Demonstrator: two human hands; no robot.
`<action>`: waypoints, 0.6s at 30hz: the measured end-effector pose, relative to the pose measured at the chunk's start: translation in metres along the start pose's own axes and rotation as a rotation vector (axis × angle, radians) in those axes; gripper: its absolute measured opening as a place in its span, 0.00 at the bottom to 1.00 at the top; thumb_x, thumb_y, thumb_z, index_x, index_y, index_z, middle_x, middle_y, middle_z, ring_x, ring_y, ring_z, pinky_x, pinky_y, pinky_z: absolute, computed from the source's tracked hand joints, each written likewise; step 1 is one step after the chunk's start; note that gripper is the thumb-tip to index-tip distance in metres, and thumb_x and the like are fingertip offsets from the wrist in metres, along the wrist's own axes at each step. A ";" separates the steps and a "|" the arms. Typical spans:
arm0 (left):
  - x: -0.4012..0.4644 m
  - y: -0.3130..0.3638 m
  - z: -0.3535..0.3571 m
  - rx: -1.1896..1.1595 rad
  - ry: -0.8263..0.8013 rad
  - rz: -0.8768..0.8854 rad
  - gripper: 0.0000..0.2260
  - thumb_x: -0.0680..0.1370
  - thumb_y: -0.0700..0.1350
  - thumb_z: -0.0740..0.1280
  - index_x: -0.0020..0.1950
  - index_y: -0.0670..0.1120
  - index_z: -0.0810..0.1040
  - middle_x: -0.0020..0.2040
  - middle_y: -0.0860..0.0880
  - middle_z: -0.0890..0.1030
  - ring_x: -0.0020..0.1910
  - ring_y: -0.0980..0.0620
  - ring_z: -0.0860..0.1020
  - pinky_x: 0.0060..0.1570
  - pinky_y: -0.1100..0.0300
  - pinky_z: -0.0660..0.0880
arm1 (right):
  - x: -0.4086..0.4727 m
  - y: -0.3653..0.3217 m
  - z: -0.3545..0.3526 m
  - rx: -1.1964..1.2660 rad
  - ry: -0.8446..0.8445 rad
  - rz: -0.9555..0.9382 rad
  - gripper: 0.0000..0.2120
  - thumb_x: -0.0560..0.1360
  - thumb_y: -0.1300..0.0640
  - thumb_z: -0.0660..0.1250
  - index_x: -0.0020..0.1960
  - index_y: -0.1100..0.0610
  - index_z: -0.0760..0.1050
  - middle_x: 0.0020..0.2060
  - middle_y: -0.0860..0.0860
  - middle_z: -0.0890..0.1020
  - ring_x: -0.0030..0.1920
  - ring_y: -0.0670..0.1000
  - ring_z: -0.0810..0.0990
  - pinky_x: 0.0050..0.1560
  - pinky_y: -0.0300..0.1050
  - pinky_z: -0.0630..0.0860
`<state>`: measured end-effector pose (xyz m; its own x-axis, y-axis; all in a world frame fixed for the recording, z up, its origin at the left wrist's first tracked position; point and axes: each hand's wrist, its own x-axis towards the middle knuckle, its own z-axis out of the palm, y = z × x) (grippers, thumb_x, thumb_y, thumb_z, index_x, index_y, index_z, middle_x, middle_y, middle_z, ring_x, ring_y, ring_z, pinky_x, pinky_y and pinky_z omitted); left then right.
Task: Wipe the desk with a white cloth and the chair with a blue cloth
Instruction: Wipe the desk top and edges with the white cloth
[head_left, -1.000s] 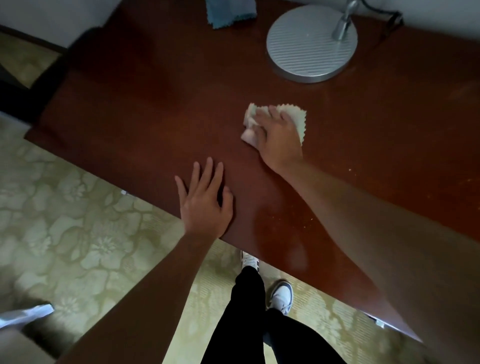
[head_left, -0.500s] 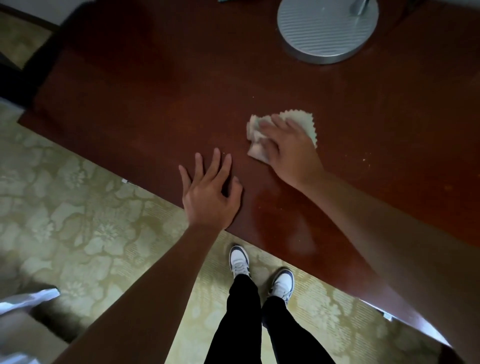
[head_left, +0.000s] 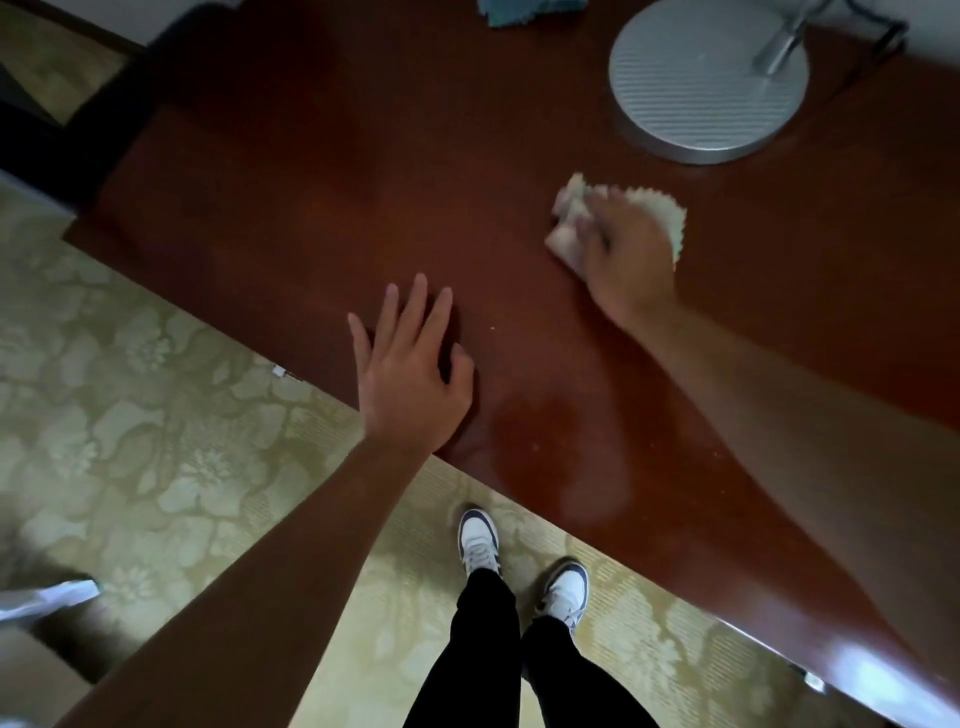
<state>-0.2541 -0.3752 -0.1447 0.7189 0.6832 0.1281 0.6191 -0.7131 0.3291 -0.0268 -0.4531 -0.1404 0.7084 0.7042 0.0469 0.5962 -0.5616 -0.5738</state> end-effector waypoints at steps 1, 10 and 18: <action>0.005 -0.011 -0.001 0.022 -0.015 -0.006 0.25 0.77 0.50 0.60 0.75 0.47 0.69 0.77 0.45 0.66 0.78 0.42 0.58 0.75 0.35 0.49 | 0.022 -0.004 0.002 0.003 0.014 0.017 0.17 0.80 0.56 0.57 0.63 0.63 0.76 0.61 0.63 0.78 0.63 0.63 0.74 0.65 0.53 0.66; 0.007 -0.035 0.009 -0.004 0.031 -0.027 0.22 0.81 0.50 0.55 0.73 0.46 0.71 0.75 0.47 0.68 0.77 0.45 0.61 0.75 0.39 0.54 | -0.080 -0.070 0.045 0.018 -0.172 -0.250 0.16 0.78 0.59 0.63 0.66 0.57 0.76 0.64 0.57 0.78 0.68 0.56 0.73 0.72 0.52 0.63; 0.008 -0.037 0.009 -0.016 0.035 -0.015 0.22 0.80 0.49 0.57 0.73 0.46 0.72 0.75 0.47 0.68 0.77 0.44 0.61 0.75 0.39 0.54 | -0.071 -0.063 0.040 0.031 -0.085 -0.190 0.15 0.79 0.61 0.63 0.65 0.59 0.76 0.64 0.57 0.78 0.68 0.56 0.74 0.71 0.52 0.64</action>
<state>-0.2686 -0.3449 -0.1643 0.6978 0.6991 0.1560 0.6244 -0.7004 0.3459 -0.1300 -0.4507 -0.1398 0.5494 0.8309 0.0886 0.7032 -0.4025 -0.5861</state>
